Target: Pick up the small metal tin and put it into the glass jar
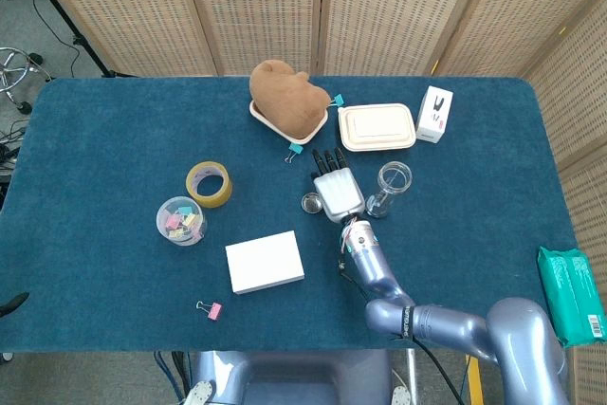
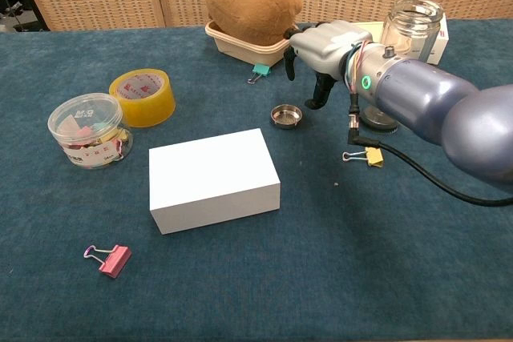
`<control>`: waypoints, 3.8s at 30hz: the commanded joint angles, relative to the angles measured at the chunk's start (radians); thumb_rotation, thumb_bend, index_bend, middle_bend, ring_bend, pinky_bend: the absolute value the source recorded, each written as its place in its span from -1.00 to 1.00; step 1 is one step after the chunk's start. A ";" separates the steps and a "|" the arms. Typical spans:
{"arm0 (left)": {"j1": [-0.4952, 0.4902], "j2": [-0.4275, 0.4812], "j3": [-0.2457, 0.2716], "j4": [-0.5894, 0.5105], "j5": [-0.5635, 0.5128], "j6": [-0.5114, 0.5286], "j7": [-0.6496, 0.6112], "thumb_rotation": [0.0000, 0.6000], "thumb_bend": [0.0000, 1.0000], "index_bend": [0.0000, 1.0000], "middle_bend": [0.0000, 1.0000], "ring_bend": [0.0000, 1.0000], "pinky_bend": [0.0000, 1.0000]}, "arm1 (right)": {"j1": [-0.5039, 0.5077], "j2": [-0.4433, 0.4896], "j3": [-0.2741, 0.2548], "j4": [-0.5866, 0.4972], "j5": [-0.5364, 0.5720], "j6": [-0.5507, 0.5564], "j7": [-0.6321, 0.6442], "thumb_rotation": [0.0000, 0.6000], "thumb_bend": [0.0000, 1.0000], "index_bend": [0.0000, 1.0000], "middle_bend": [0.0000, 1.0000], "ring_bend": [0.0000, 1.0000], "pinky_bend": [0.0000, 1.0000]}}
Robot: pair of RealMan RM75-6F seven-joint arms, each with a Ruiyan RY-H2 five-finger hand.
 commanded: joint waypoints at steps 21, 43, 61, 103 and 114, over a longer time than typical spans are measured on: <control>-0.019 0.002 -0.007 -0.022 -0.032 -0.042 0.021 1.00 -1.00 -1.00 -1.00 -1.00 -1.00 | 0.026 -0.102 0.040 0.165 -0.022 -0.084 0.165 1.00 -0.28 -0.14 -1.00 -1.00 -1.00; -0.022 0.010 -0.007 -0.016 -0.036 -0.050 -0.002 1.00 -1.00 -1.00 -1.00 -1.00 -1.00 | 0.039 -0.145 0.053 0.242 -0.009 -0.125 0.185 1.00 -0.21 0.02 -1.00 -1.00 -1.00; -0.020 0.009 -0.007 -0.017 -0.033 -0.044 -0.002 1.00 -1.00 -1.00 -1.00 -1.00 -1.00 | 0.028 -0.139 0.055 0.237 -0.006 -0.112 0.179 1.00 0.05 0.18 -1.00 -1.00 -1.00; -0.024 -0.001 -0.004 -0.041 -0.018 -0.039 0.042 1.00 -1.00 -1.00 -1.00 -1.00 -1.00 | -0.144 0.549 0.132 -0.676 -0.017 0.173 0.090 1.00 0.21 0.36 -1.00 -1.00 -1.00; -0.024 -0.009 -0.007 -0.051 -0.014 -0.028 0.065 1.00 -1.00 -1.00 -1.00 -1.00 -1.00 | -0.230 0.647 0.058 -0.648 -0.067 0.164 0.222 1.00 0.26 0.37 -1.00 -1.00 -1.00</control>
